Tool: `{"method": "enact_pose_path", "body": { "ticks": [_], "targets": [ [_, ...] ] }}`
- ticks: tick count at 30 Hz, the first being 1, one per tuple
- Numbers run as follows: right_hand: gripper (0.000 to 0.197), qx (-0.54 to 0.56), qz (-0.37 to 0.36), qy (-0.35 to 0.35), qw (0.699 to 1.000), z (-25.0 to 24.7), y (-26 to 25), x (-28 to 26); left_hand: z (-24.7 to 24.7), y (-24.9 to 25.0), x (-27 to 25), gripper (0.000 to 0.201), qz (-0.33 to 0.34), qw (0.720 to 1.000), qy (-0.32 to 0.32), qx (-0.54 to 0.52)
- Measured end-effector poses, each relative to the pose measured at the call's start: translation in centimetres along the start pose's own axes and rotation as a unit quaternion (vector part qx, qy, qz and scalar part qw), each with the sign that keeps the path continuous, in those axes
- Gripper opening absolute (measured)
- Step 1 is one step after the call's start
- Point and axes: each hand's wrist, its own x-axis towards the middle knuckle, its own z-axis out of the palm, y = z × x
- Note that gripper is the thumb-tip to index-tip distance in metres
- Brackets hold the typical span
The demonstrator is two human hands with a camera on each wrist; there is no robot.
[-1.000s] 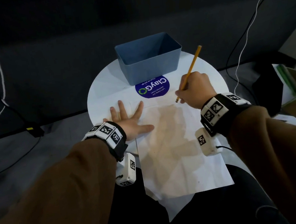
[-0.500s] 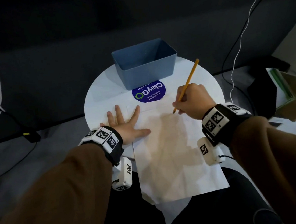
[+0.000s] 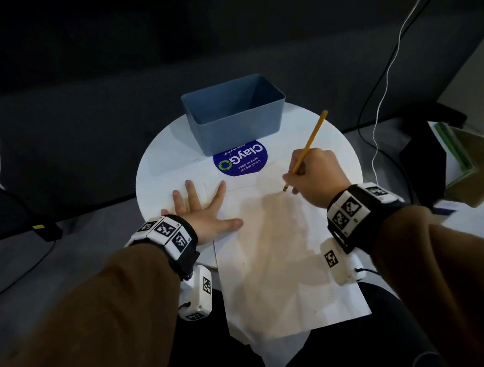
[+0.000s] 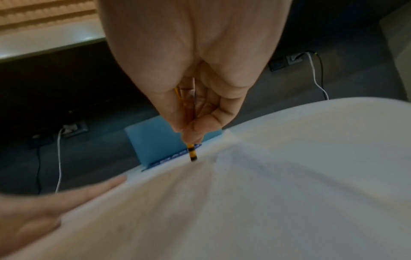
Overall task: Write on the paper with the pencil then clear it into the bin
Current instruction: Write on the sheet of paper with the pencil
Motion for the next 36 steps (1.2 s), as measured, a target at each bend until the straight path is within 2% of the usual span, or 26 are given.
{"method": "enact_pose_path", "body": {
  "ticks": [6,9,13,17,20,25,29,32,36],
  "targets": [
    [0.016,-0.038,0.057,0.022,0.997,-1.1,1.2,0.9,-0.1,0.1,-0.2,0.094,-0.007,1.0,0.002,0.01],
    [0.014,-0.008,0.036,0.017,0.999,-0.8,0.3,0.8,-0.2,0.2,-0.2,0.095,-0.007,1.0,0.002,0.011],
    [0.016,-0.019,-0.001,-0.045,0.999,0.4,-0.6,0.5,-0.2,0.3,-0.2,0.095,-0.009,1.0,0.0,0.007],
    [0.018,-0.041,0.027,-0.017,0.999,-1.0,0.2,1.0,-0.2,0.2,-0.2,0.095,-0.014,1.0,-0.005,0.003],
    [0.017,-0.029,0.01,-0.017,0.999,-0.9,-0.6,1.0,-0.2,0.0,0.0,0.096,-0.011,1.0,-0.004,0.002],
    [0.012,-0.059,0.018,-0.044,0.997,0.7,-1.2,1.1,0.6,0.1,-0.1,0.107,-0.016,0.999,0.043,-0.022],
    [0.014,-0.051,0.019,-0.05,0.997,0.6,-1.4,0.7,0.7,0.1,-0.5,0.104,-0.012,0.996,0.06,-0.062],
    [0.004,-0.052,0.019,-0.055,0.997,0.6,-2.2,0.3,0.5,-0.4,-0.8,0.102,-0.013,0.993,0.077,-0.086],
    [0.016,-0.048,0.017,-0.057,0.997,0.5,-2.0,0.0,0.2,-0.6,-1.0,0.105,0.002,0.99,0.084,-0.112]
  ]
}}
